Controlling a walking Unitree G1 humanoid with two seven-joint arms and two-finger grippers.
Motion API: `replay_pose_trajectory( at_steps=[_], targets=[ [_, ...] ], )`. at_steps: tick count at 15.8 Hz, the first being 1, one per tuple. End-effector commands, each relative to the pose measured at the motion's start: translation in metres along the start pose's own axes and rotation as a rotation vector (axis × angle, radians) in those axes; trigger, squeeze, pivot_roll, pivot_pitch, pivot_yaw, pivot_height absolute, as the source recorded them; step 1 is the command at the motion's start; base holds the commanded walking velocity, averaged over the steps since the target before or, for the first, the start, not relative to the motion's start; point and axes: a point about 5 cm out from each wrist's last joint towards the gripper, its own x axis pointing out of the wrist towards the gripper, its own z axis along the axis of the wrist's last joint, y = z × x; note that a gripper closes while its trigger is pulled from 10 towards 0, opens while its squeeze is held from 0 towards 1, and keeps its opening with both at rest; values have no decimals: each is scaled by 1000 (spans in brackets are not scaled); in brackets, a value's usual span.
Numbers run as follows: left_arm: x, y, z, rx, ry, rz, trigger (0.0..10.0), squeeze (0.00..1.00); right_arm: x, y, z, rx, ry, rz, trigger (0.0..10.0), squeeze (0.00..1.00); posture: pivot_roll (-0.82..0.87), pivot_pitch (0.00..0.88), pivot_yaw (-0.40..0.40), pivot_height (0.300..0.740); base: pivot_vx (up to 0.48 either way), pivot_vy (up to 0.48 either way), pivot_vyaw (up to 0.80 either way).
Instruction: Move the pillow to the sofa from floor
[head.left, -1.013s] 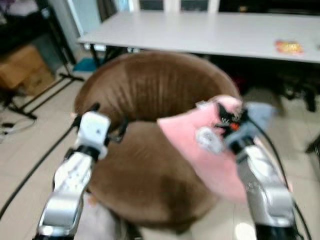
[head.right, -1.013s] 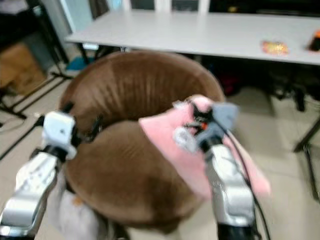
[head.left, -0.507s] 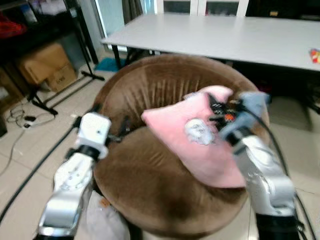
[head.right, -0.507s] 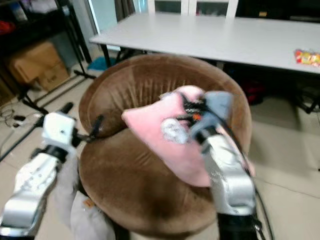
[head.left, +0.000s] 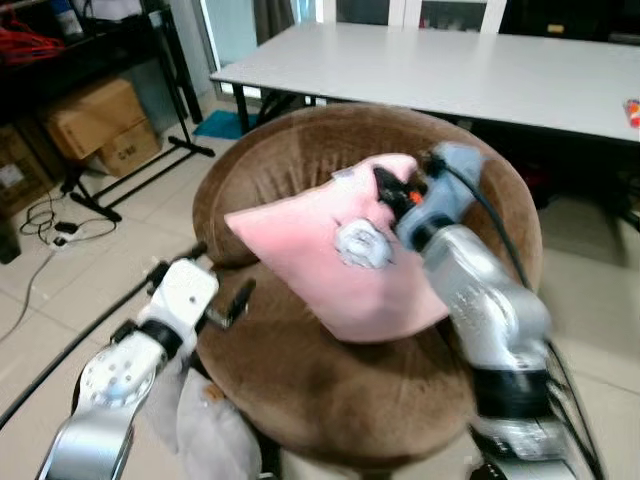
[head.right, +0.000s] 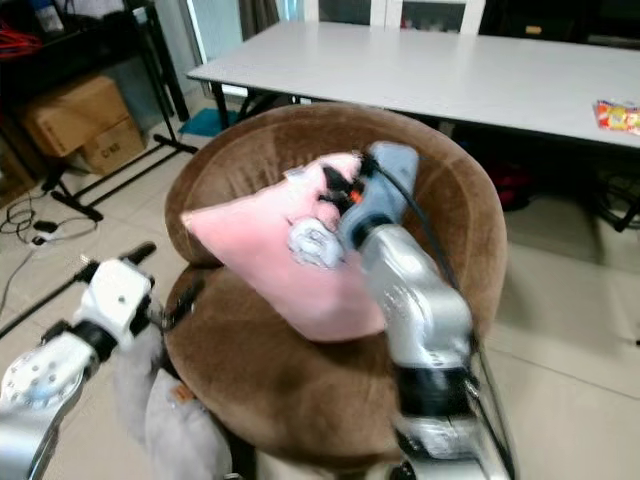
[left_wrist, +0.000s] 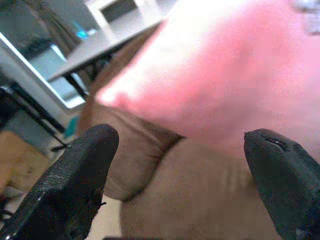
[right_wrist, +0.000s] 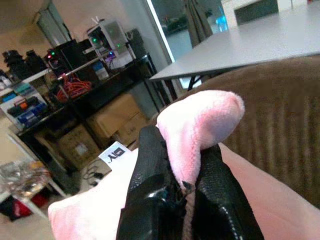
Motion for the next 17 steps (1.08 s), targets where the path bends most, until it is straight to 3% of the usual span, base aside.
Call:
replay_pose_trajectory(
  at_steps=[1, 5, 6, 8, 11, 12, 13, 14, 17],
  targets=[
    [-2, 2, 7, 10, -18, -16, 10000, 0, 7, -1, 3, 29, -1, -45, 10000, 0, -81, 0, 52, 740, 0, 0, 0],
    [-10, 5, 5, 18, 4, -40, 10000, 0, 40, -8, -5, 188, 86, -270, 10000, 0, -55, 0, 41, 740, 0, 0, 0],
    [-12, 6, 5, 19, 11, -46, 10000, 0, 48, -15, -7, 196, 95, -339, 10000, 0, -55, 0, 41, 740, 0, 0, 0],
    [-14, 6, 6, 14, 14, -55, 10000, 0, 55, -38, -9, 329, 102, -488, 10000, 0, -40, 0, 37, 740, 0, 0, 0],
    [-17, 4, 5, -15, 29, -91, 10000, 0, 51, -77, -3, 522, 45, -610, 10000, 0, -24, 0, 34, 740, 0, 0, 0],
    [-22, -3, 1, -79, 62, -163, 10000, 0, 42, -100, -3, 520, 33, -701, 10000, 0, -21, 0, 34, 740, 0, 0, 0],
    [-23, -5, 0, -94, 68, -179, 10000, 0, 40, -104, -4, 514, 35, -723, 10000, 0, -22, 0, 35, 740, 0, 0, 0],
    [-25, -7, -2, -95, 78, -196, 10000, 0, 32, -120, -7, 521, 22, -790, 10000, 0, -20, 0, 32, 740, 0, 0, 0],
    [-21, -2, 1, -93, 59, -165, 10000, 0, 23, -136, -7, 568, -24, -840, 10000, 0, -22, 0, 33, 740, 0, 0, 0]
  ],
)
